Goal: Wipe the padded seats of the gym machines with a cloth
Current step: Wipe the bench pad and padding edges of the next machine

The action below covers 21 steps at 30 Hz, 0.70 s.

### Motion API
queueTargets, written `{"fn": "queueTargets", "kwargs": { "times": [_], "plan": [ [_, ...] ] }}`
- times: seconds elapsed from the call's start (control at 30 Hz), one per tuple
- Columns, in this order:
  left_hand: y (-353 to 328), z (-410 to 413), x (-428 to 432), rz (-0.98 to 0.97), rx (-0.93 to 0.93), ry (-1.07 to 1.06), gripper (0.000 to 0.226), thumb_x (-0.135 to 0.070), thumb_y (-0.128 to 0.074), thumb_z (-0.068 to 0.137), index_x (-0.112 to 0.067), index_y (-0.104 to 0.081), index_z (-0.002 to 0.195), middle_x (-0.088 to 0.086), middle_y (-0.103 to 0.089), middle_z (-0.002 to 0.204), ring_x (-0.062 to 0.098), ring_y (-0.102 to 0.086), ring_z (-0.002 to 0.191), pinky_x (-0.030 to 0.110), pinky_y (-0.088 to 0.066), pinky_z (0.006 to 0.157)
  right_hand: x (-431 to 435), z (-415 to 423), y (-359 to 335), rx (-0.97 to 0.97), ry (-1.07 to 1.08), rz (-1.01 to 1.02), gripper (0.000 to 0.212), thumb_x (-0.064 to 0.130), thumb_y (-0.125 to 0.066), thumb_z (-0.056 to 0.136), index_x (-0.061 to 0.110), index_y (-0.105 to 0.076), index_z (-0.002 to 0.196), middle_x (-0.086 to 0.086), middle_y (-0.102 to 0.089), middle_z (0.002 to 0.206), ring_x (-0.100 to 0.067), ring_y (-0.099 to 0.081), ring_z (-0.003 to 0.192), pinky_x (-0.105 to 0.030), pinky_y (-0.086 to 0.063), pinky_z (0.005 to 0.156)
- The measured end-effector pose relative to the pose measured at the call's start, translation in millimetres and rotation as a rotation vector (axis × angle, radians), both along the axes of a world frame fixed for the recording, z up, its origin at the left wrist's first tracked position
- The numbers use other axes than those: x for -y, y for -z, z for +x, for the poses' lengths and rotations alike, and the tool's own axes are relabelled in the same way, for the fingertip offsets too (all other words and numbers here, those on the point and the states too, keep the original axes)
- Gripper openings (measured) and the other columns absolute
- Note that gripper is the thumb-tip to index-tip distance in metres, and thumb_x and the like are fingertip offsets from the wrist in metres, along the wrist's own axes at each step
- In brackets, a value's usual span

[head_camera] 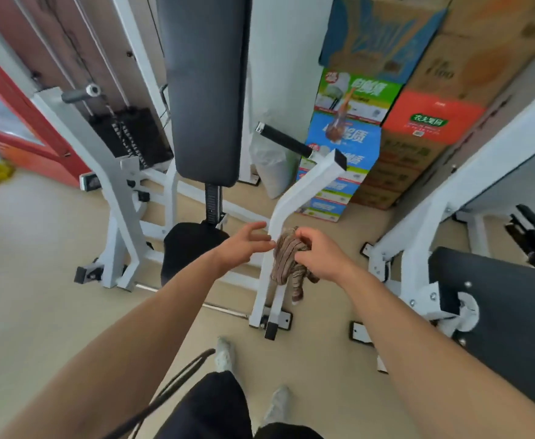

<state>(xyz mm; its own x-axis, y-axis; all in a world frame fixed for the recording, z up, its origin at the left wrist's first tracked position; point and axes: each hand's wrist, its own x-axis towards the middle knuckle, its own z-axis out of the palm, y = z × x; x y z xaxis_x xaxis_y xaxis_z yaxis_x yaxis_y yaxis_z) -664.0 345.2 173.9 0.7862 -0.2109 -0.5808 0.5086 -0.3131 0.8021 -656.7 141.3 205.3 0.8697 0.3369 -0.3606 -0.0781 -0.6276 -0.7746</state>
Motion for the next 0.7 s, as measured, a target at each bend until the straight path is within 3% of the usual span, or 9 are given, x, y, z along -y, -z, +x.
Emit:
{"fn": "queueTargets", "kwargs": {
  "times": [0.1,0.13,0.2,0.27,0.37,0.47,0.53,0.63,0.7],
  "plan": [
    [-31.6,-9.0,38.9,0.049,0.071,0.143,0.036,-0.029,-0.065,0.094,-0.015,-0.064,0.127,0.004,-0.069,0.116,0.018,-0.064,0.105,0.016,-0.050,0.083,36.4,-32.3,-28.8,0.020,0.042,0.054,0.022,0.003,-0.059,0.075,0.025,-0.058,0.079,0.010,-0.060,0.071,-0.005,-0.054,0.066,-0.019,-0.043,0.061],
    [-38.2,-11.3,49.4,0.065,0.101,0.185,0.035,-0.032,-0.068,0.091,-0.013,-0.069,0.120,0.005,-0.071,0.108,0.020,-0.065,0.098,0.018,-0.053,0.083,47.1,-42.6,-37.2,0.030,0.066,0.075,0.020,0.005,-0.059,0.074,0.024,-0.058,0.080,0.009,-0.060,0.072,-0.005,-0.054,0.067,-0.020,-0.043,0.063],
    [-51.3,-17.7,67.8,0.086,0.150,0.264,0.041,-0.042,-0.073,0.079,-0.008,-0.074,0.102,0.007,-0.070,0.094,0.023,-0.063,0.088,0.036,-0.052,0.091,66.6,-62.5,-52.5,0.049,0.117,0.097,0.023,0.002,-0.060,0.076,0.024,-0.054,0.078,0.008,-0.055,0.072,-0.006,-0.050,0.067,-0.022,-0.041,0.065],
    [-62.1,-23.0,86.5,0.084,0.183,0.297,0.046,-0.043,-0.076,0.072,-0.004,-0.072,0.094,0.015,-0.066,0.090,0.025,-0.061,0.088,0.042,-0.051,0.090,84.6,-83.2,-64.6,0.060,0.175,0.109,0.024,0.003,-0.061,0.077,0.026,-0.053,0.078,0.006,-0.055,0.074,-0.011,-0.051,0.070,-0.027,-0.041,0.067],
    [-78.9,-35.0,119.2,0.012,0.224,0.304,0.034,-0.025,-0.077,0.080,0.000,-0.067,0.100,0.019,-0.068,0.100,0.029,-0.063,0.094,0.045,-0.050,0.094,110.7,-119.3,-77.9,0.052,0.293,0.124,0.028,0.003,-0.061,0.079,0.031,-0.057,0.078,0.008,-0.060,0.075,-0.011,-0.055,0.068,-0.027,-0.044,0.066],
    [-88.3,-49.9,151.0,-0.031,0.318,0.329,0.018,-0.017,-0.077,0.079,-0.014,-0.059,0.081,0.011,-0.066,0.092,0.024,-0.060,0.086,0.040,-0.045,0.081,132.3,-156.1,-82.5,-0.023,0.444,0.187,0.019,0.005,-0.062,0.081,0.025,-0.063,0.081,-0.002,-0.060,0.076,-0.021,-0.052,0.064,-0.034,-0.041,0.059],
    [-93.8,-63.1,173.0,-0.039,0.418,0.369,0.025,-0.007,-0.074,0.081,-0.019,-0.054,0.075,0.007,-0.065,0.083,0.021,-0.060,0.079,0.036,-0.046,0.076,146.4,-179.1,-81.6,-0.079,0.522,0.194,0.004,0.010,-0.062,0.085,0.013,-0.062,0.087,-0.009,-0.058,0.080,-0.022,-0.052,0.071,-0.037,-0.040,0.065],
    [-106.2,-91.8,210.6,-0.042,0.522,0.470,0.029,0.005,-0.073,0.078,-0.017,-0.054,0.075,-0.005,-0.060,0.066,0.010,-0.055,0.063,0.024,-0.045,0.063,171.4,-213.5,-78.4,-0.159,0.650,0.172,0.014,0.020,-0.060,0.087,0.010,-0.057,0.096,-0.010,-0.057,0.095,-0.020,-0.053,0.087,-0.037,-0.041,0.076],
    [-114.9,-115.0,238.4,-0.035,0.582,0.577,0.029,0.008,-0.071,0.076,-0.016,-0.054,0.075,-0.007,-0.057,0.062,0.006,-0.051,0.057,0.021,-0.042,0.058,188.4,-238.9,-83.1,-0.107,0.743,0.172,0.027,0.021,-0.061,0.087,0.015,-0.055,0.113,-0.005,-0.060,0.108,-0.018,-0.057,0.096,-0.034,-0.044,0.079]
  ]
}}
